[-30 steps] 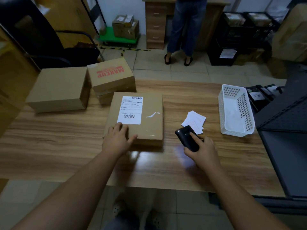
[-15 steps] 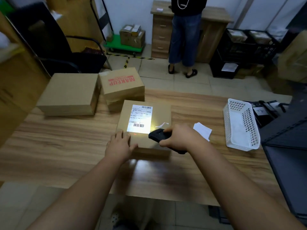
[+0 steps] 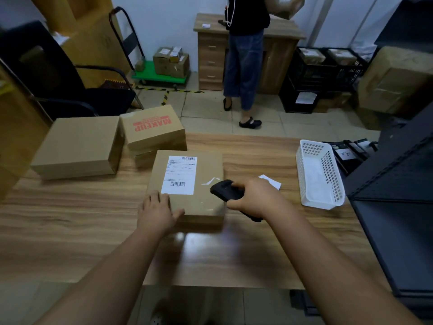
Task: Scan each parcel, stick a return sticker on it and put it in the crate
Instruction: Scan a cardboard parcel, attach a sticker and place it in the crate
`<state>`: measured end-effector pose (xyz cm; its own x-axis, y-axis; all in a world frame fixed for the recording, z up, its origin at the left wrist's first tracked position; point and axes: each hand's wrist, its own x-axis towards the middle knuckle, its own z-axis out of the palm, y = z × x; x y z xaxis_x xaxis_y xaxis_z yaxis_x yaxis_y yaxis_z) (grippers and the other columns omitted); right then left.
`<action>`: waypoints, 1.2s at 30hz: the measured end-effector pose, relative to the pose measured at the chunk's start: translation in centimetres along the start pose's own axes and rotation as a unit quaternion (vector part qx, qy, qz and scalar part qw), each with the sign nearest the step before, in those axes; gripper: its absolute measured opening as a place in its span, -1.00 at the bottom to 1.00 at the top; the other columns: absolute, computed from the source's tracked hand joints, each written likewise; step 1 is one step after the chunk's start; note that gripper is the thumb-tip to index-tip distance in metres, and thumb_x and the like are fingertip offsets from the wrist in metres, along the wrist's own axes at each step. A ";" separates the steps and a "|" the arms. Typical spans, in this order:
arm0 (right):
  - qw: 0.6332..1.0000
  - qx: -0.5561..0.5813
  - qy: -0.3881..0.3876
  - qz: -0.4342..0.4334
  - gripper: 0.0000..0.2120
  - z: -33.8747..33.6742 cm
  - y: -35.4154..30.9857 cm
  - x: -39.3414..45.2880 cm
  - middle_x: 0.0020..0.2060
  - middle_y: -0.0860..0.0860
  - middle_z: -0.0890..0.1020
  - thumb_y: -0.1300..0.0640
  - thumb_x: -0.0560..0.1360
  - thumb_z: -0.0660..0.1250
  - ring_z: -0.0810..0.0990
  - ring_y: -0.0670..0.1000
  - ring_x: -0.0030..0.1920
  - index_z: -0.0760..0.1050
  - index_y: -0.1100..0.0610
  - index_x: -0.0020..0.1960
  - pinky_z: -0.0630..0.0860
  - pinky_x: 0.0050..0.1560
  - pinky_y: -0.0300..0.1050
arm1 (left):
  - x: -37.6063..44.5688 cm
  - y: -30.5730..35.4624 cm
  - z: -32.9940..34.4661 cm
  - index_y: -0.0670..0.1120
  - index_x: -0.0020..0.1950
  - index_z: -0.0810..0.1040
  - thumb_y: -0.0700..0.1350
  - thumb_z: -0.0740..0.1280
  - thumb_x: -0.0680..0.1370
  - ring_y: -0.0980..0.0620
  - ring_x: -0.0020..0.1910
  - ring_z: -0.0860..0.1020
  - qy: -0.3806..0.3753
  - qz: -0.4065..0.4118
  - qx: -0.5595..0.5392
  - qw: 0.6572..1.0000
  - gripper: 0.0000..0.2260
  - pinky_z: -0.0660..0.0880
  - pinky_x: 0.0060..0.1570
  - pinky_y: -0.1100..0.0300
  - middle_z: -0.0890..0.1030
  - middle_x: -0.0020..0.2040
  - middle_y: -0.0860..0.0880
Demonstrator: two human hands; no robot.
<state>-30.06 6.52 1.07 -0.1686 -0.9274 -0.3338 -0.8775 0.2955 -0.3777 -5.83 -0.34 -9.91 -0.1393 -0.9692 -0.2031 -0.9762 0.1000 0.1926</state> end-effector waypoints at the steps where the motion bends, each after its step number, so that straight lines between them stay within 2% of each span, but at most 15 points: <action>1: 1.000 0.003 0.014 0.006 -0.64 0.7 1.4 0.1 -0.21 -0.13 0.51 -0.16 0.33 0.36 0.51 0.03 0.03 0.53 -0.16 0.12 0.48 -0.14 -0.06 | -0.1 0.7 0.2 0.00 0.45 0.29 0.29 0.24 0.51 -0.16 0.45 0.20 0.007 0.012 -0.004 1.000 -0.39 0.19 0.41 -0.03 0.22 0.50 -0.13; 3: 0.999 0.000 0.036 0.028 -0.48 2.8 4.7 0.2 -0.02 -0.04 0.49 -0.18 0.36 0.37 0.41 0.07 0.18 0.44 -0.20 0.31 0.43 -0.02 -0.06 | -0.1 2.2 0.6 0.04 0.49 0.25 0.28 0.25 0.52 -0.14 0.51 0.12 0.013 0.048 -0.016 0.999 -0.39 0.14 0.44 -0.03 0.14 0.56 -0.10; 5: 0.998 0.011 0.045 0.045 -0.38 5.5 7.9 0.1 0.11 0.02 0.47 -0.18 0.36 0.39 0.37 0.07 0.23 0.38 -0.17 0.40 0.43 0.07 -0.08 | -0.1 3.9 1.1 0.07 0.50 0.25 0.28 0.23 0.53 -0.11 0.54 0.06 0.013 0.082 -0.026 0.996 -0.40 0.11 0.47 -0.03 0.10 0.58 -0.07; 10: 0.998 -0.010 0.010 0.057 -0.29 11.6 13.1 -0.2 0.29 0.00 0.39 -0.20 0.36 0.38 0.32 0.05 0.34 0.29 -0.15 0.47 0.42 0.22 -0.06 | 0.7 7.1 2.2 0.12 0.47 0.28 0.29 0.25 0.51 -0.11 0.54 0.08 0.015 0.104 -0.028 0.994 -0.43 0.13 0.44 -0.08 0.15 0.56 -0.05; 16: 0.997 -0.065 0.023 0.023 -0.36 13.8 15.0 0.2 0.32 -0.01 0.38 -0.25 0.40 0.33 0.31 0.06 0.35 0.27 -0.16 0.44 0.28 0.30 0.02 | 0.7 7.0 3.9 0.16 0.46 0.28 0.34 0.22 0.49 -0.06 0.54 0.05 0.009 0.086 -0.010 0.996 -0.42 0.12 0.44 -0.09 0.12 0.56 0.01; 19: 0.994 0.024 0.092 0.048 -0.43 12.4 15.2 1.9 0.27 -0.06 0.44 -0.29 0.42 0.31 0.37 0.03 0.31 0.38 -0.11 0.38 0.32 0.27 0.01 | 0.9 7.0 3.8 0.16 0.46 0.29 0.35 0.22 0.48 -0.06 0.54 0.06 0.007 0.087 -0.006 0.996 -0.41 0.15 0.42 -0.09 0.13 0.56 0.01; 22: 0.958 0.153 0.173 0.169 -0.49 10.1 15.9 5.7 0.26 0.05 0.49 -0.18 0.50 0.31 0.43 0.11 0.28 0.43 0.08 0.34 0.43 0.22 0.07 | 1.1 6.8 3.3 0.18 0.49 0.26 0.39 0.19 0.47 -0.08 0.52 0.09 -0.008 0.099 0.006 0.995 -0.37 0.16 0.41 -0.09 0.13 0.57 0.01; 25: 0.952 0.133 0.129 0.242 -0.42 9.6 16.2 9.0 0.29 0.15 0.42 -0.15 0.52 0.32 0.40 0.18 0.31 0.36 0.20 0.37 0.43 0.23 0.12 | 1.0 6.3 2.9 0.22 0.53 0.16 0.46 0.06 0.39 -0.06 0.54 0.05 -0.039 0.110 0.024 0.993 -0.26 0.11 0.43 -0.05 0.06 0.58 0.04; 27: 0.950 0.120 0.112 0.266 -0.35 9.9 16.1 10.2 0.29 0.16 0.40 -0.13 0.46 0.41 0.42 0.19 0.29 0.34 0.23 0.37 0.45 0.23 0.11 | 1.0 6.1 2.9 0.24 0.54 0.11 0.49 -0.04 0.34 -0.04 0.55 0.00 -0.046 0.111 0.025 0.992 -0.21 0.08 0.46 -0.04 0.01 0.60 0.07; 29: 0.940 0.159 0.120 0.276 -0.37 10.3 16.3 10.9 0.26 0.14 0.43 -0.03 0.39 0.51 0.46 0.18 0.26 0.36 0.21 0.33 0.48 0.18 0.10 | 0.9 6.0 3.2 0.24 0.55 0.07 0.49 -0.11 0.32 -0.03 0.57 -0.04 -0.045 0.114 0.030 0.992 -0.19 0.06 0.47 -0.05 -0.03 0.60 0.08; 32: 0.912 0.245 0.143 0.294 -0.55 10.1 17.0 11.3 0.19 0.14 0.56 0.14 0.41 0.50 0.56 0.18 0.16 0.48 0.22 0.23 0.48 0.00 -0.03 | 0.9 5.7 3.6 0.25 0.55 0.02 0.49 -0.13 0.35 -0.02 0.57 -0.08 -0.044 0.121 0.039 0.991 -0.21 0.03 0.48 -0.05 -0.07 0.61 0.08; 34: 0.902 0.267 0.151 0.304 -0.69 9.8 17.4 11.0 0.11 0.15 0.63 0.16 0.48 0.41 0.59 0.17 0.01 0.54 0.23 0.19 0.45 -0.09 -0.07 | 0.8 5.6 3.8 0.25 0.55 0.00 0.49 -0.13 0.37 -0.02 0.57 -0.09 -0.040 0.124 0.042 0.991 -0.23 0.02 0.48 -0.06 -0.08 0.61 0.08; 36: 0.889 0.292 0.160 0.313 -0.76 9.4 17.5 10.6 0.04 0.16 0.65 0.16 0.54 0.33 0.54 0.11 -0.12 0.58 0.26 0.15 0.40 -0.15 -0.09 | 0.8 5.5 3.7 0.25 0.56 -0.01 0.49 -0.14 0.36 -0.02 0.57 -0.10 -0.044 0.124 0.042 0.990 -0.22 0.01 0.48 -0.05 -0.09 0.61 0.09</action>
<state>-42.96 4.03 -17.21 -0.7437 -0.5292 -0.4085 -0.1992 0.7587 -0.6202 -11.88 0.27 -12.59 -0.3873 -0.8893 -0.2434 -0.9199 0.3550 0.1667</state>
